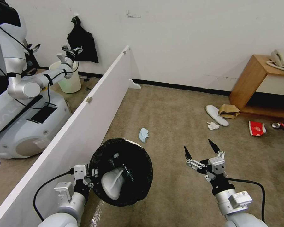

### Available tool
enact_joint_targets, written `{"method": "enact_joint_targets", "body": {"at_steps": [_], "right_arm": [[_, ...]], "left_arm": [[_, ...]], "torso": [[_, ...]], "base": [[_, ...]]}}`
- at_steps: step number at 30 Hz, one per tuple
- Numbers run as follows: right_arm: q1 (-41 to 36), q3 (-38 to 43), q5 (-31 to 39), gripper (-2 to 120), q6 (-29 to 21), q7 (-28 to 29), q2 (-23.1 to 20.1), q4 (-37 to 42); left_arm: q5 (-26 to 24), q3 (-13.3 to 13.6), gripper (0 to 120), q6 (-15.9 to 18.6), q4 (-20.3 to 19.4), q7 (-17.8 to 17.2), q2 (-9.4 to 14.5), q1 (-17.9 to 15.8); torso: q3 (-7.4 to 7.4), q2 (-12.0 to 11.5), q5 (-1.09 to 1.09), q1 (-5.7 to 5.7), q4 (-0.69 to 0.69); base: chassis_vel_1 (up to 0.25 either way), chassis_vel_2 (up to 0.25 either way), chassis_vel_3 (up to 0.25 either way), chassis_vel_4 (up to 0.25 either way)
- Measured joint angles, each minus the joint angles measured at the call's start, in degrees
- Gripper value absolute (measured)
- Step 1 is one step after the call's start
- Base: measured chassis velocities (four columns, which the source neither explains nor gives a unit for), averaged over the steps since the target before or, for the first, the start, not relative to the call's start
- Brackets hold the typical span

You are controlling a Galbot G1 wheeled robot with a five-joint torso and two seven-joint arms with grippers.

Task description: Pick up the trash bin, then pick up the garbage from the floor and place it into the trash bin.

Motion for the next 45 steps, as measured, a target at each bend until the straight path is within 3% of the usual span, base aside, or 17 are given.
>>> {"method": "enact_joint_targets", "body": {"at_steps": [29, 45], "right_arm": [[1.7, -1.0, 0.3, 100, 0.2, -0.3, 0.5, -1.8], [4.1, -1.5, 0.1, 100, -0.9, 0.0, 0.3, -3.1]], "left_arm": [[2.6, 1.5, 2, -1.0, 3.0, 0.9, -3.0, -2.5], [3.2, 0.6, 2, -1.6, 4.2, 0.7, -5.0, -3.8]], "torso": [[-0.02, 0.0, 0.00, -0.01, 0.00], [0.00, 0.0, 0.00, -0.01, 0.00]], "base": [[0.000, 0.000, 0.000, 0.000], [0.000, 0.000, 0.000, 0.000]]}}
